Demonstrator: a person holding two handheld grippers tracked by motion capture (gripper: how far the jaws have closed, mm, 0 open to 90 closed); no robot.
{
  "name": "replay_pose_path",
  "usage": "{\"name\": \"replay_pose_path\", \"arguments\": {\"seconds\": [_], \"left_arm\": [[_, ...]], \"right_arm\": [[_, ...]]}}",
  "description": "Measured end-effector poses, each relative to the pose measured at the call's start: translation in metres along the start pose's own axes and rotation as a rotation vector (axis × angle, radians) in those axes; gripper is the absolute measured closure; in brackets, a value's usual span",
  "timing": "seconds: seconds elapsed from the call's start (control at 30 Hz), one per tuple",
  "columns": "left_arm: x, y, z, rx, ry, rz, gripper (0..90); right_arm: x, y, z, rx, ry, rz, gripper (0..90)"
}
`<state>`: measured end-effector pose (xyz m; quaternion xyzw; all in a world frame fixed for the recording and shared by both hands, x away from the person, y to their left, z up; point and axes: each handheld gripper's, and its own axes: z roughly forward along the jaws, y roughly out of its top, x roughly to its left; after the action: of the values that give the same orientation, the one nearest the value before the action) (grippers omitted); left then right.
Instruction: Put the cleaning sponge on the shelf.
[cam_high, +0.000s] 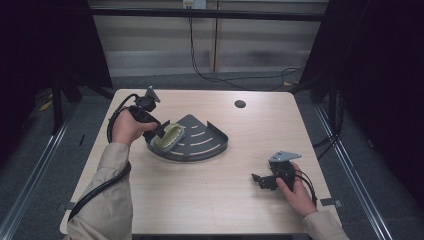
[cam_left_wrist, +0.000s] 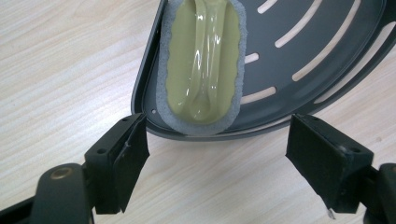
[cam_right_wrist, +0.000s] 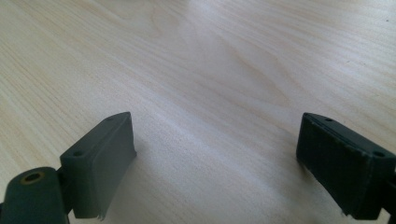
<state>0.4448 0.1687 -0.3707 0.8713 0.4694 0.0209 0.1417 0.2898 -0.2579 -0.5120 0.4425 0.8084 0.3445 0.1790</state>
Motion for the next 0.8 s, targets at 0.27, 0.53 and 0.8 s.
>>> {"name": "replay_pose_path", "arguments": {"seconds": [0.27,0.53,0.8], "left_arm": [[0.0,-0.013,-0.001,-0.002,0.0,0.014,20.6],[0.002,-0.028,-0.001,-0.018,-0.012,0.016,20.6],[0.007,-0.043,0.002,-0.022,-0.006,0.016,20.6]], "right_arm": [[0.0,0.0,0.0,-0.003,0.001,-0.004,11.1],[0.0,0.0,0.0,-0.001,0.001,0.0,11.1],[0.0,0.0,0.0,0.001,0.002,-0.001,11.1]]}}
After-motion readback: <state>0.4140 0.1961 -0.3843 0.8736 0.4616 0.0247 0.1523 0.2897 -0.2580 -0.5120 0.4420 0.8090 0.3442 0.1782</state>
